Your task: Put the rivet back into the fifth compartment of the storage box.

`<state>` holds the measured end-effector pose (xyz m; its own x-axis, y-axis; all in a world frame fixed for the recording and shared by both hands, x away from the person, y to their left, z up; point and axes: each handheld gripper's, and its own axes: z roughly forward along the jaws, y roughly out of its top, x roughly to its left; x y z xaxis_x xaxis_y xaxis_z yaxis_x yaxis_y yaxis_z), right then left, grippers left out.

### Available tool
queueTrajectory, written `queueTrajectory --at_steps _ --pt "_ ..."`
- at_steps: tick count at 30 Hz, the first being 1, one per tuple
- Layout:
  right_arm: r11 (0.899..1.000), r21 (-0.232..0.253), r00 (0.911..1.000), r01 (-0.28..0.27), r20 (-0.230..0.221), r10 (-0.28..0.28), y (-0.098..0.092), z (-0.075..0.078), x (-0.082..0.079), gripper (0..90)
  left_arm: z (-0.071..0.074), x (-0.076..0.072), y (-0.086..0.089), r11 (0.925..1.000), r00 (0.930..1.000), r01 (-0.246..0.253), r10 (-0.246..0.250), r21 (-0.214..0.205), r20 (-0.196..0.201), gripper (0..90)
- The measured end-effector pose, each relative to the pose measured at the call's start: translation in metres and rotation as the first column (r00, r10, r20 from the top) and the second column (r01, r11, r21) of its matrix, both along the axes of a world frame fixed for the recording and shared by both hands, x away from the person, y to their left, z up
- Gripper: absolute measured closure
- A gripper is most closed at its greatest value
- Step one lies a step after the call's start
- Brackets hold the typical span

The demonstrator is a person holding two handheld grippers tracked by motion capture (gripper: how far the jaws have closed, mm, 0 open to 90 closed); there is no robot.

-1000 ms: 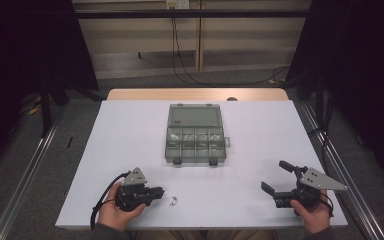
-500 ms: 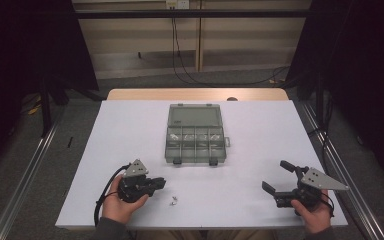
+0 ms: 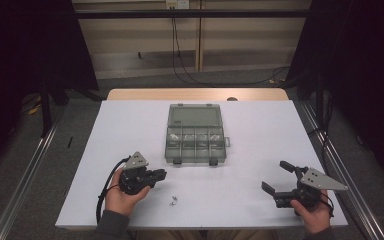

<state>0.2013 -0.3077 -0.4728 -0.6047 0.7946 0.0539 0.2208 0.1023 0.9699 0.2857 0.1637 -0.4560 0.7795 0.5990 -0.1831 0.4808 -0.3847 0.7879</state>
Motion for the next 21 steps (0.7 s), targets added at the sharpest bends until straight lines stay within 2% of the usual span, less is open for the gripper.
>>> queueTrajectory --at_steps 13,21 --pt "1.000 0.001 1.0000 0.000 0.001 0.000 -0.001 0.000 0.000 1.2 0.006 0.013 -0.007 0.9993 0.9997 -0.021 0.021 -0.031 0.009 82.9" --pt "1.000 -0.001 1.0000 -0.004 -0.003 0.004 0.000 0.000 0.000 1.2 0.012 0.022 -0.011 0.9987 0.9992 -0.037 0.038 -0.035 0.016 82.9"
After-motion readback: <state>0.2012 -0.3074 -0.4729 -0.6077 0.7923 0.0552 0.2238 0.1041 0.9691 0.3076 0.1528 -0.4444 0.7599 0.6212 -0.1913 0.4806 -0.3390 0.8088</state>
